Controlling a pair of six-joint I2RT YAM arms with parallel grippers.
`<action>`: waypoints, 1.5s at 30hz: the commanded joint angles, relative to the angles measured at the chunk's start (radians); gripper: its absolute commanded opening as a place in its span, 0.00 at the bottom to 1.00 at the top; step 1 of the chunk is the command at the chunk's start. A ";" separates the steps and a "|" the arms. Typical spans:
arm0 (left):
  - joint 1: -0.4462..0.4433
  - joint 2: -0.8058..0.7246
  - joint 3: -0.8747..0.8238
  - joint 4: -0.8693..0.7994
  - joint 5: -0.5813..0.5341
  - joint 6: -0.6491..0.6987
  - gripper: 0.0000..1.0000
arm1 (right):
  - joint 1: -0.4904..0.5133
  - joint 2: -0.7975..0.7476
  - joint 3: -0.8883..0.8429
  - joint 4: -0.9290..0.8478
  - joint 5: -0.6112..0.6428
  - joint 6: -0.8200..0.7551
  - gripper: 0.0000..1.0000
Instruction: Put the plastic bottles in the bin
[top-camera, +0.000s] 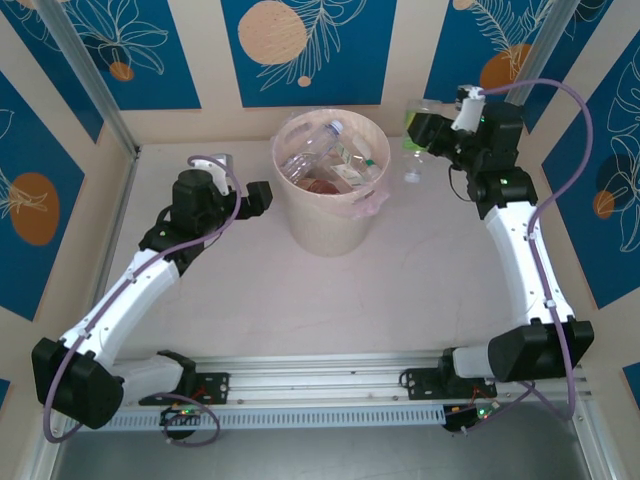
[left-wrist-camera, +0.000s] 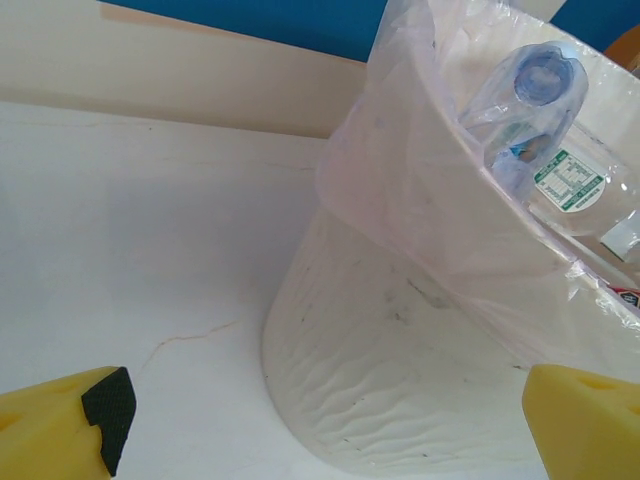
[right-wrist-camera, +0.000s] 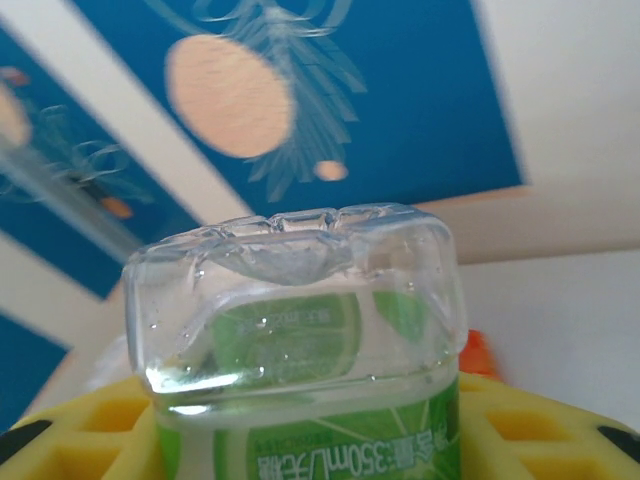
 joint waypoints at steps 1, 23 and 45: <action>0.021 0.006 -0.015 0.051 0.058 -0.033 1.00 | 0.096 0.021 0.098 0.016 -0.121 -0.024 0.41; 0.072 0.025 -0.028 -0.003 0.086 -0.058 1.00 | 0.396 0.519 0.623 -0.623 0.487 -0.392 0.77; 0.095 0.065 -0.020 -0.016 0.098 -0.095 1.00 | 0.267 0.226 0.412 -0.451 0.233 -0.244 0.91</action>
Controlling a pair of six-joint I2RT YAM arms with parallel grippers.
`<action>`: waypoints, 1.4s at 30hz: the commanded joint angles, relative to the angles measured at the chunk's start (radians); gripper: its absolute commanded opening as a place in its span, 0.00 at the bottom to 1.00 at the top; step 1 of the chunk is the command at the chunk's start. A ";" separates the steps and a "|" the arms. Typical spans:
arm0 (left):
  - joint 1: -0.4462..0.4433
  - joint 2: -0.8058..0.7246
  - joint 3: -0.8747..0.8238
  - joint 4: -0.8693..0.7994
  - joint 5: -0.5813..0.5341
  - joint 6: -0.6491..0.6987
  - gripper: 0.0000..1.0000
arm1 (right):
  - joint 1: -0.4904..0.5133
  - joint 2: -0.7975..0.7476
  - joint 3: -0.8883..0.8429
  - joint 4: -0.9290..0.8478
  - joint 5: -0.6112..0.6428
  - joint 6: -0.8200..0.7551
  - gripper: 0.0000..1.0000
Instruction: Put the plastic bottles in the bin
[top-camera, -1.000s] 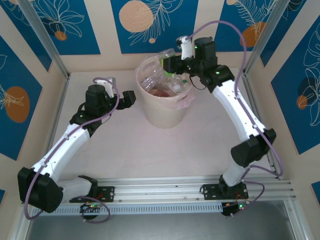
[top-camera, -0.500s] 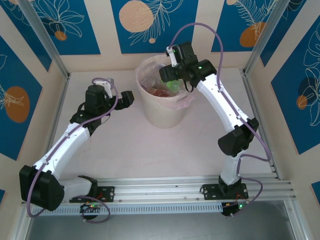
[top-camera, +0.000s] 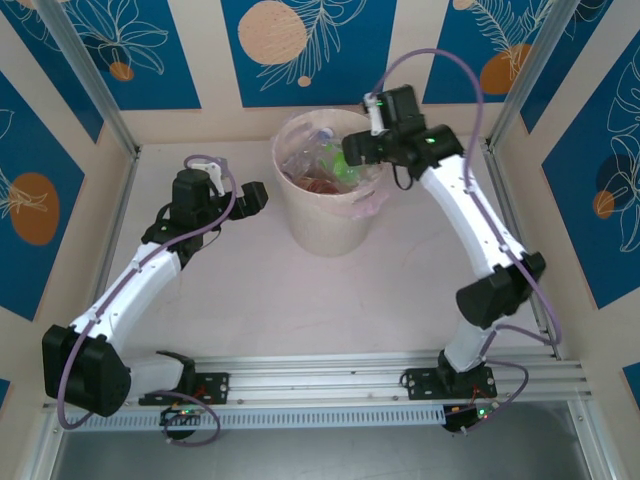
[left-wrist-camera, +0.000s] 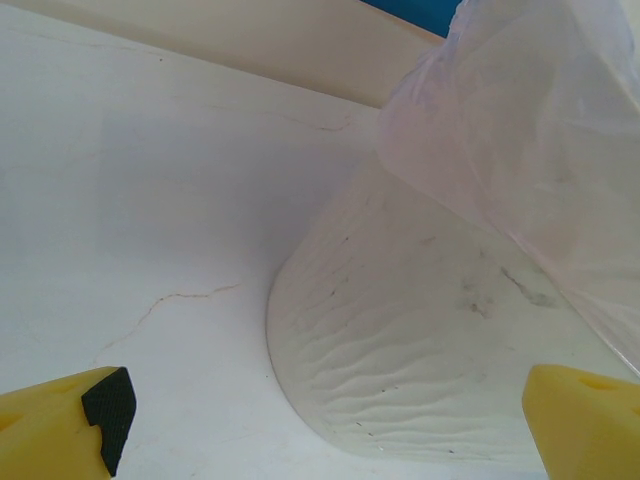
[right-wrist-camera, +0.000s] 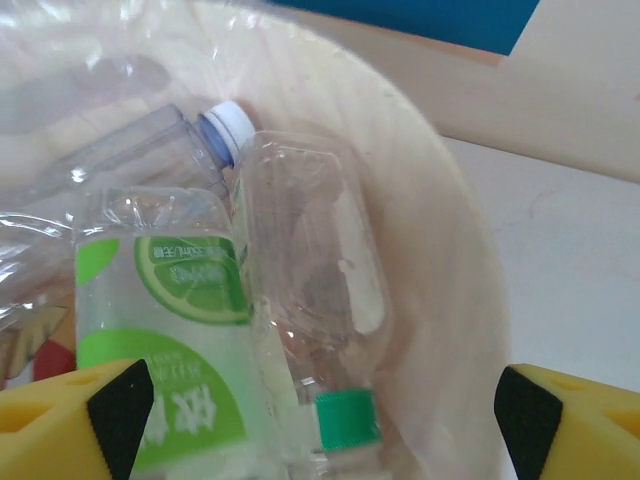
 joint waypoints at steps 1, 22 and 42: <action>0.018 0.004 0.002 -0.015 0.005 -0.018 1.00 | -0.081 -0.154 -0.083 0.166 -0.305 0.099 0.92; 0.037 0.024 -0.013 -0.005 -0.003 -0.084 1.00 | -0.418 0.138 -0.301 0.272 -0.300 0.367 0.96; 0.058 0.023 -0.018 -0.021 0.004 -0.088 1.00 | -0.216 0.864 0.479 -0.139 -0.282 0.233 1.00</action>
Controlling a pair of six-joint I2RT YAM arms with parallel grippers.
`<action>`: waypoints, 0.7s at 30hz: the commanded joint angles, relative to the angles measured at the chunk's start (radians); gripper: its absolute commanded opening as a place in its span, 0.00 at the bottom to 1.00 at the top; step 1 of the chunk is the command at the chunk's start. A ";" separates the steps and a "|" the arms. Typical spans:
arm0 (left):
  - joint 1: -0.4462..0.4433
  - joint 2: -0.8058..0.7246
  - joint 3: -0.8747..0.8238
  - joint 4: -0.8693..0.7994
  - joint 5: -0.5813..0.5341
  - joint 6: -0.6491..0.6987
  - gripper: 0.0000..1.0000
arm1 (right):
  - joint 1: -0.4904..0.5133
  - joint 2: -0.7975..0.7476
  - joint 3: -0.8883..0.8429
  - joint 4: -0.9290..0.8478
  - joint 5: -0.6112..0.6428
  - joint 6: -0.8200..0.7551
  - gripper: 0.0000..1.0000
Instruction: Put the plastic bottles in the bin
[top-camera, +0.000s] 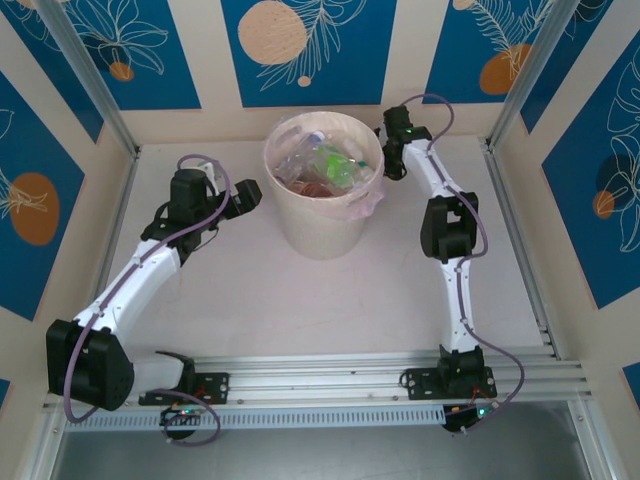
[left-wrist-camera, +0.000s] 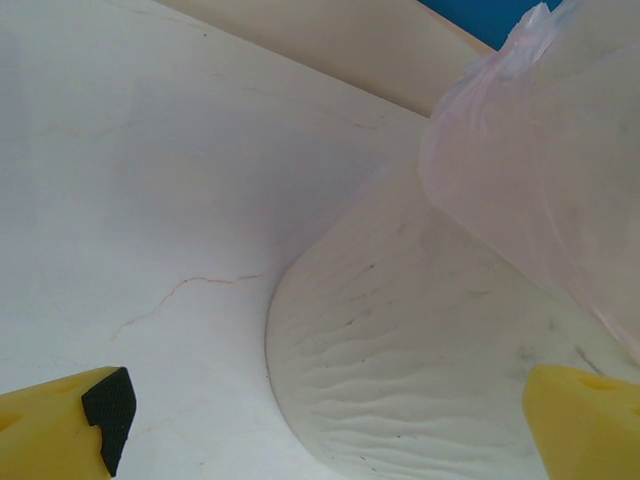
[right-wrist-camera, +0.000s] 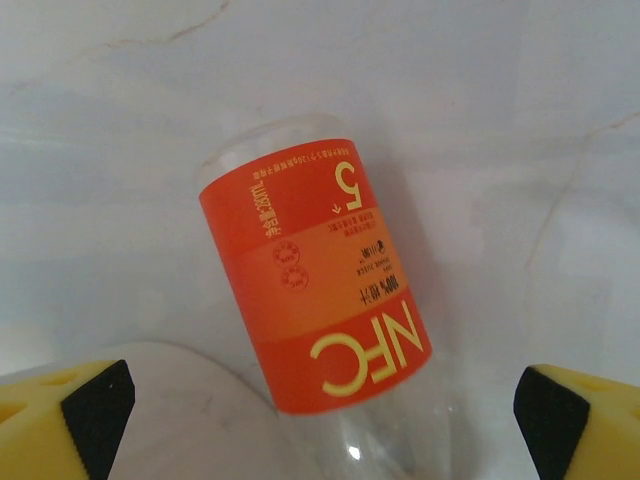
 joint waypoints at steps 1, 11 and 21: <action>0.014 -0.004 -0.011 -0.014 0.004 -0.010 1.00 | 0.010 0.079 0.086 -0.147 0.076 0.003 1.00; 0.018 -0.004 -0.024 -0.009 0.005 -0.013 1.00 | 0.016 0.115 0.077 -0.159 0.250 0.014 0.88; 0.021 0.011 -0.026 -0.003 0.009 -0.017 1.00 | 0.009 0.104 0.054 -0.112 0.290 0.002 0.63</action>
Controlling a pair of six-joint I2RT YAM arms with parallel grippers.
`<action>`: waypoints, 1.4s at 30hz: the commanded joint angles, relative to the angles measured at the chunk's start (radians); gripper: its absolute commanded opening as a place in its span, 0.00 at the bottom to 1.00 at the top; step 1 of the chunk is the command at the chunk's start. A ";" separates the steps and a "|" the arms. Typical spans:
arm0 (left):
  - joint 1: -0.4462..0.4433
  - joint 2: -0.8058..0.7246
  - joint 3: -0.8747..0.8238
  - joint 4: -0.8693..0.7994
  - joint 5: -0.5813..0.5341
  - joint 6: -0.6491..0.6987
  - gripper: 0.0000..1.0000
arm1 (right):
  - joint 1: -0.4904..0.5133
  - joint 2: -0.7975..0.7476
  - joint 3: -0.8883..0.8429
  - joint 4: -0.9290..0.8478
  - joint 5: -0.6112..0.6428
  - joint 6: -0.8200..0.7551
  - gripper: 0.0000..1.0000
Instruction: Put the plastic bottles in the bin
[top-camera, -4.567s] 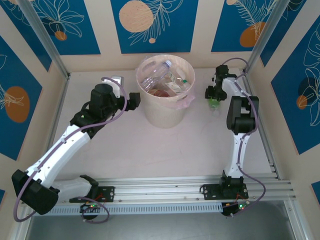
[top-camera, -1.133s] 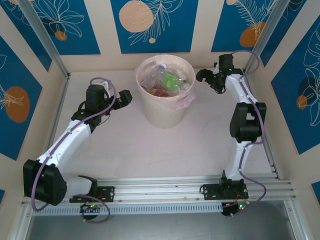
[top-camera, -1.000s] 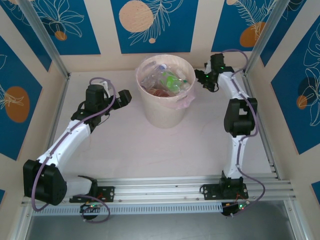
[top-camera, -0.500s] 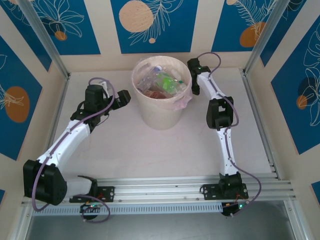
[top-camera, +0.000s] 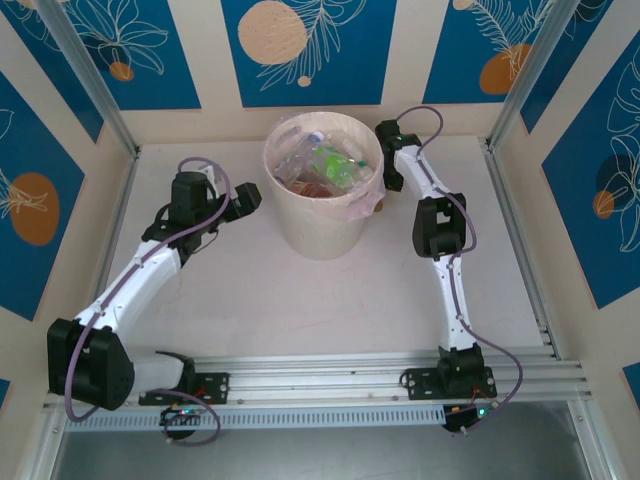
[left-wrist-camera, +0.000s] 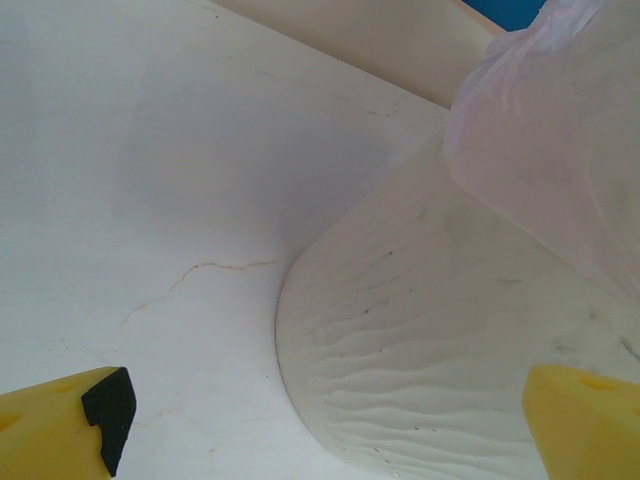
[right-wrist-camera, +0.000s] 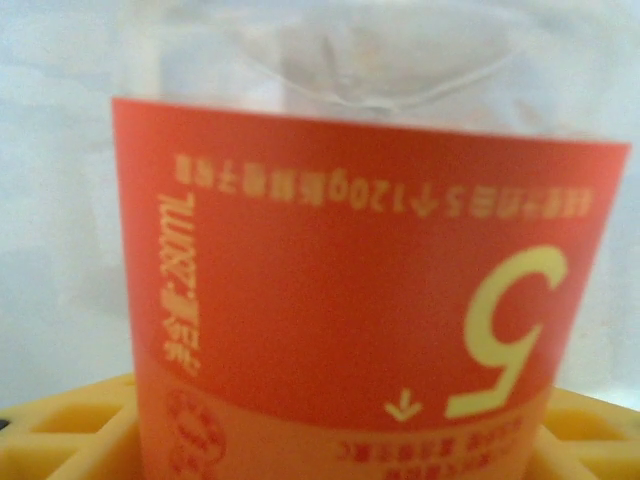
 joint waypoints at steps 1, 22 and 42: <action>0.016 0.009 -0.008 0.003 0.010 -0.016 1.00 | -0.007 -0.018 -0.025 0.014 0.034 0.001 0.60; 0.045 -0.020 -0.030 0.039 0.055 -0.025 1.00 | -0.124 -0.866 -1.027 0.729 -0.036 0.088 0.33; 0.045 -0.148 -0.177 0.364 0.289 0.007 1.00 | -0.080 -1.439 -1.240 0.865 -0.186 0.034 0.33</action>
